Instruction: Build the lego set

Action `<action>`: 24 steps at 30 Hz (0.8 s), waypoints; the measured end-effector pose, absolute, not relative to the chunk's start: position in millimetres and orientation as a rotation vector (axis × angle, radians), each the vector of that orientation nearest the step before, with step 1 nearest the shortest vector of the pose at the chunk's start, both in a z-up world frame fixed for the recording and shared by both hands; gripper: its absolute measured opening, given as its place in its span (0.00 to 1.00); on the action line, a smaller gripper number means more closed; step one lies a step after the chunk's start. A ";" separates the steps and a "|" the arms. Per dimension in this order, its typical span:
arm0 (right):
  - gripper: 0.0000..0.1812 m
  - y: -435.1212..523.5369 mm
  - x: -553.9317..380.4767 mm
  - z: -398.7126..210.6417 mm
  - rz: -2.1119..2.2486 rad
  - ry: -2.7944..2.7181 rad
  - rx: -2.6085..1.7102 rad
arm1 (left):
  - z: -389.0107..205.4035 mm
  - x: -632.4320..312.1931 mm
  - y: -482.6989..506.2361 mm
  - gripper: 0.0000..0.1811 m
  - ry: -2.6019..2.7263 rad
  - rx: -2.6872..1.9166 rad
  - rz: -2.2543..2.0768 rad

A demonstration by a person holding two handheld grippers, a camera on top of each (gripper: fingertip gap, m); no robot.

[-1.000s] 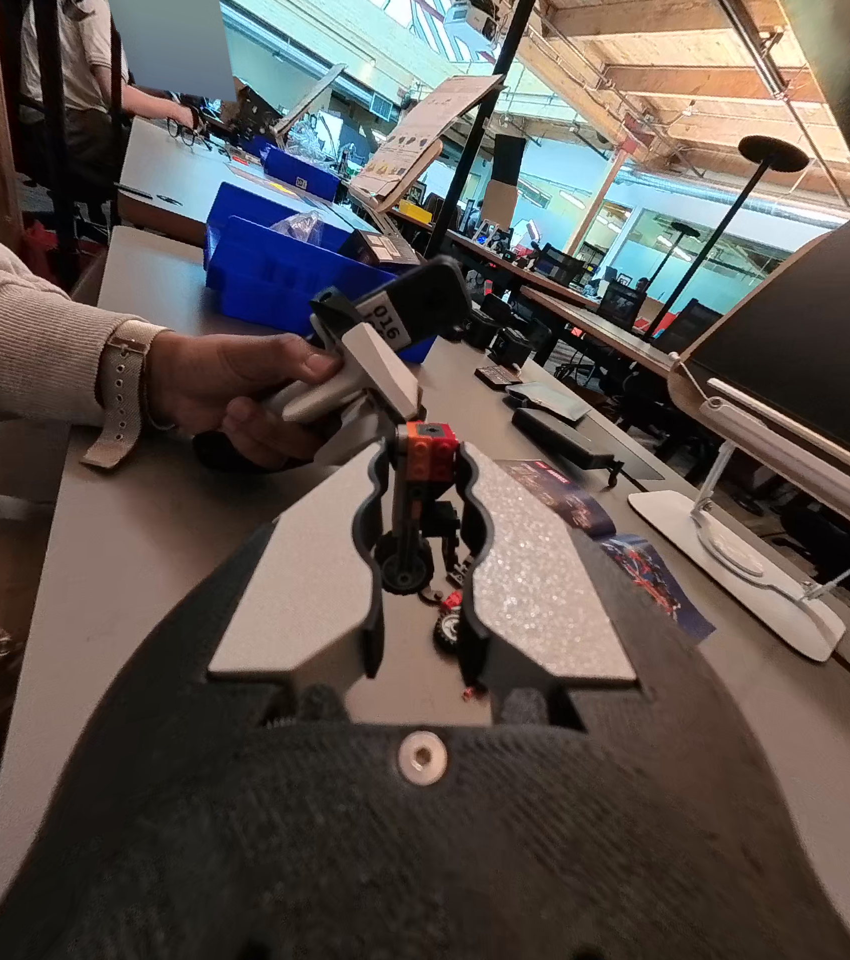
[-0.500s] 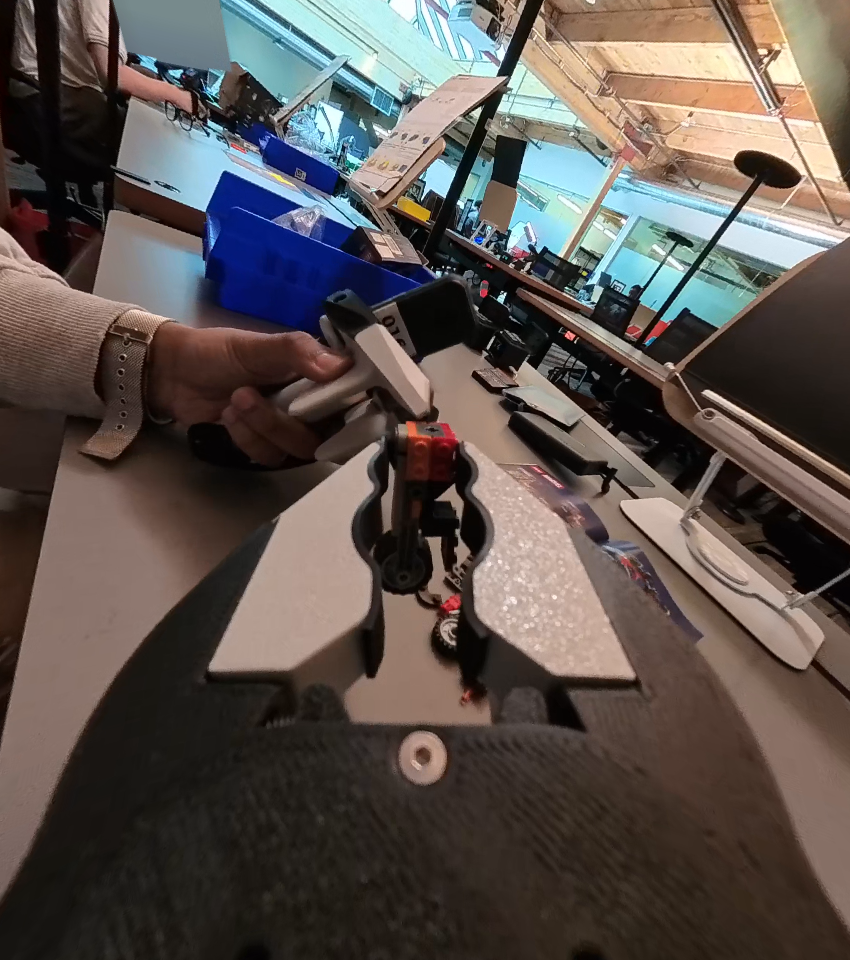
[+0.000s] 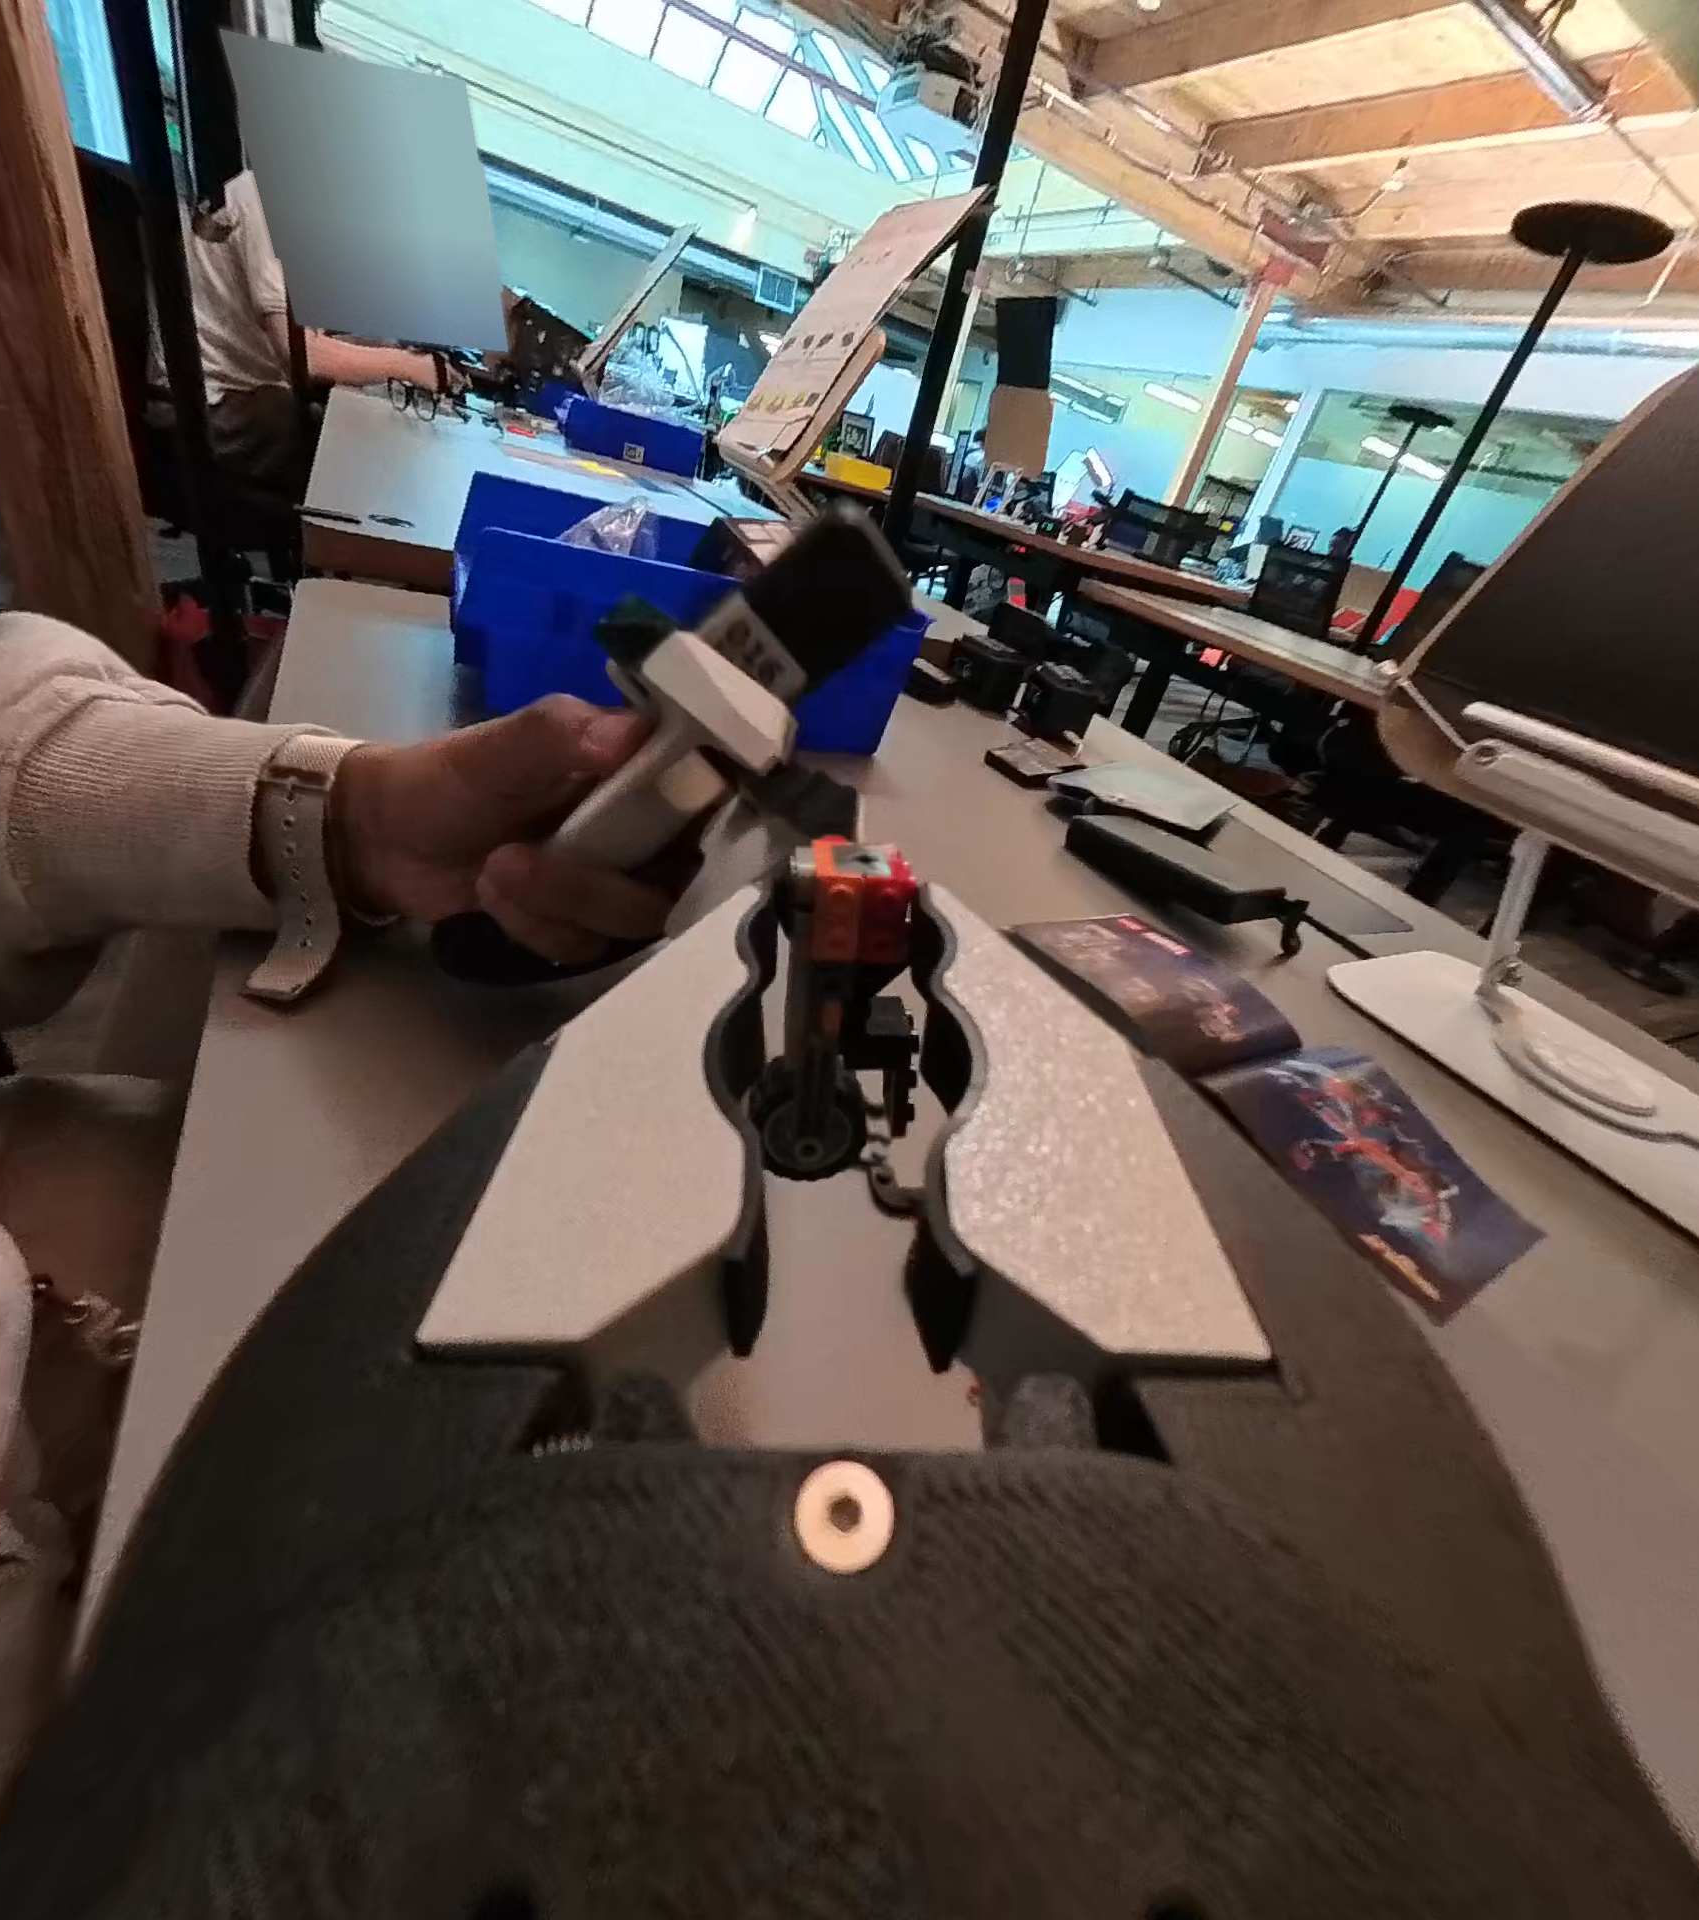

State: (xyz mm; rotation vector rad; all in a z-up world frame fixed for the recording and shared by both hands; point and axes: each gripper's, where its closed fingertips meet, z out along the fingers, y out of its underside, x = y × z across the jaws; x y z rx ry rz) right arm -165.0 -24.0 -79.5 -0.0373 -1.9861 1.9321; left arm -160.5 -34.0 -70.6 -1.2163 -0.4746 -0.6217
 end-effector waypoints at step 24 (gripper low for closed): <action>0.13 -28.6 -158.7 -90.8 2.794 -2.536 -0.740 | -79.4 -156.7 -24.4 0.06 -0.219 -1.571 0.352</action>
